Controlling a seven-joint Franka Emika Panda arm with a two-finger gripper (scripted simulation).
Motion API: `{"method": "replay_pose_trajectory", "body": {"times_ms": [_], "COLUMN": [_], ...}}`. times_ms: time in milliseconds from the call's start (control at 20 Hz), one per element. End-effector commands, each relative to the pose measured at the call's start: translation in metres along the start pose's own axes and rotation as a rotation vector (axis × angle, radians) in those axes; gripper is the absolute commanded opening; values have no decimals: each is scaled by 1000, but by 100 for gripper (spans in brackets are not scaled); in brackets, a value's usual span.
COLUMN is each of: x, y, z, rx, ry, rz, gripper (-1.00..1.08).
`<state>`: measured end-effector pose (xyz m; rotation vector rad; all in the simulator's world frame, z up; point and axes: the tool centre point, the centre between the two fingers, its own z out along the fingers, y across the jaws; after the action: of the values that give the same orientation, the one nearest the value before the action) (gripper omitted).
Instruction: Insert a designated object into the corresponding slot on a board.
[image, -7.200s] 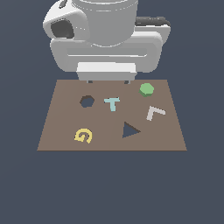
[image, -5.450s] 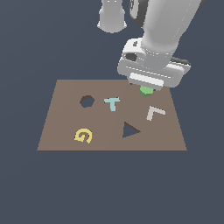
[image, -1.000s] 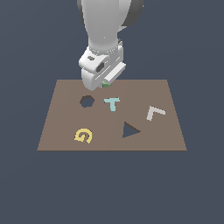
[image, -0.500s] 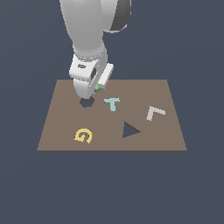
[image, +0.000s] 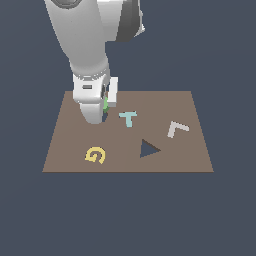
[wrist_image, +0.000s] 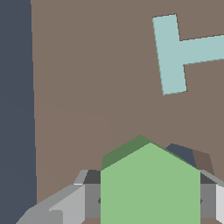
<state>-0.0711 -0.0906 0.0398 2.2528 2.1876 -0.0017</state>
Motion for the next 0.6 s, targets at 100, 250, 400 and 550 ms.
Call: {"method": "replay_pose_trajectory", "body": {"times_ms": [100, 250, 400, 550], "x": [-5, -7, -8, -9], "y": [13, 21, 26, 30], "z": [-1, -1, -1, -1], "rx": [0, 0, 0, 0], "ry": [0, 0, 0, 0], "rz": [-100, -150, -188, -215], "gripper": [-100, -100, -100, -100]}}
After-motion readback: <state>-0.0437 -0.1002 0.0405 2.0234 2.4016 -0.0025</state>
